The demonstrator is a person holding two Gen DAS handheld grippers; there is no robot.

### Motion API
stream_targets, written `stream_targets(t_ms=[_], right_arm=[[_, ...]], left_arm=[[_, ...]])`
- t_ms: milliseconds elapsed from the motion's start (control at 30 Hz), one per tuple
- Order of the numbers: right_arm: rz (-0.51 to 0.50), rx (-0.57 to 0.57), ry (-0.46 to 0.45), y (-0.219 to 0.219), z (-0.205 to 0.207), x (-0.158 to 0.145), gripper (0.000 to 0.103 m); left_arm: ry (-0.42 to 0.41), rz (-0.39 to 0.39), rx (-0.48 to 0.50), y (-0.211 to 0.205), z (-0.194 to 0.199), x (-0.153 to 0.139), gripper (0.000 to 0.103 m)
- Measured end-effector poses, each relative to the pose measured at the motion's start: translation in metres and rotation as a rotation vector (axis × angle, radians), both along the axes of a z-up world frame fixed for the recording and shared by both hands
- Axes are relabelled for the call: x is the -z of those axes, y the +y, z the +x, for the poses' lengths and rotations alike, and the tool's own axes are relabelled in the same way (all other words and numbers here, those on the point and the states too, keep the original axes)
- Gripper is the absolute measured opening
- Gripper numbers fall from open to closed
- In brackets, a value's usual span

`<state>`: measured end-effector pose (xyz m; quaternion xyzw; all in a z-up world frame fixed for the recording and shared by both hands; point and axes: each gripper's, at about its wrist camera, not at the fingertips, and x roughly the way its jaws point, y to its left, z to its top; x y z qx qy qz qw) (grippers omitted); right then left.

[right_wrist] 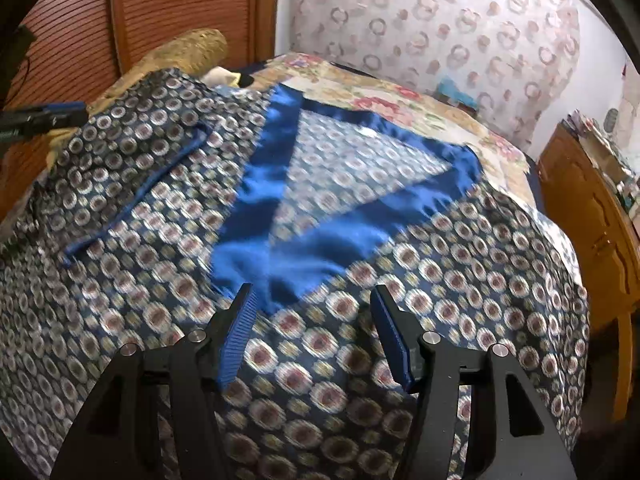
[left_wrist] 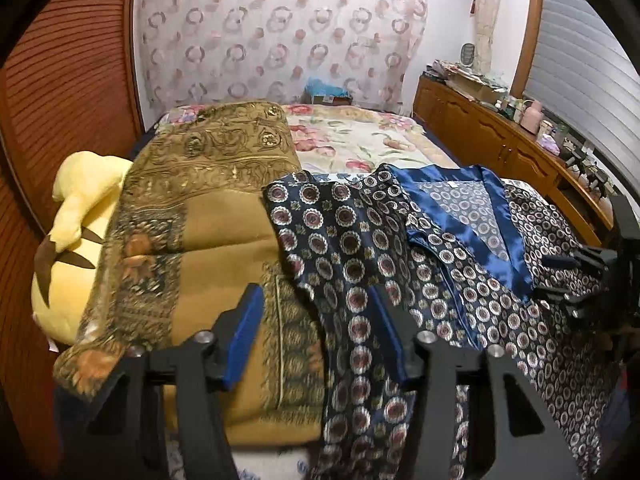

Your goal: Fold small clothes

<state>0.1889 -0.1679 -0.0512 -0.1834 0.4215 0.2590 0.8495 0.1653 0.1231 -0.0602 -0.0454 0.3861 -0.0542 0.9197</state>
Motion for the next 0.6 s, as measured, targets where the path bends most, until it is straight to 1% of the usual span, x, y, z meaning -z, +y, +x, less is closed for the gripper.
stream_targets(t_ms=[67, 267, 333, 367, 433, 467, 500, 533, 600], right_arm=[[0.012, 0.006, 0.002, -0.010, -0.001, 0.001, 0.060], [0.083, 0.040, 0.018, -0.023, -0.002, 0.005, 0.063], [0.081, 0.043, 0.016, -0.023, -0.001, 0.005, 0.064], [0.078, 0.044, 0.012, -0.022, -0.002, 0.005, 0.064], [0.071, 0.046, 0.004, -0.021, -0.003, 0.005, 0.065], [0.068, 0.046, 0.001, -0.020, -0.003, 0.005, 0.065], [0.066, 0.047, -0.001, -0.020, -0.003, 0.004, 0.065], [0.066, 0.047, 0.000, -0.020, -0.003, 0.005, 0.065], [0.073, 0.049, 0.007, -0.022, -0.002, 0.005, 0.066]], left_arm=[[0.017, 0.006, -0.013, 0.000, 0.010, 0.003, 0.045], [0.035, 0.015, -0.041, 0.002, 0.030, 0.008, 0.040], [0.036, 0.004, -0.040, 0.002, 0.033, 0.009, 0.037], [0.041, 0.004, -0.040, 0.003, 0.035, 0.010, 0.033], [0.050, 0.010, -0.041, 0.004, 0.039, 0.012, 0.029], [0.052, 0.019, -0.039, 0.003, 0.039, 0.012, 0.023], [0.049, 0.024, -0.038, 0.003, 0.039, 0.012, 0.010], [0.046, 0.028, -0.038, 0.003, 0.038, 0.011, 0.004], [0.039, 0.035, -0.030, 0.003, 0.036, 0.008, 0.000]])
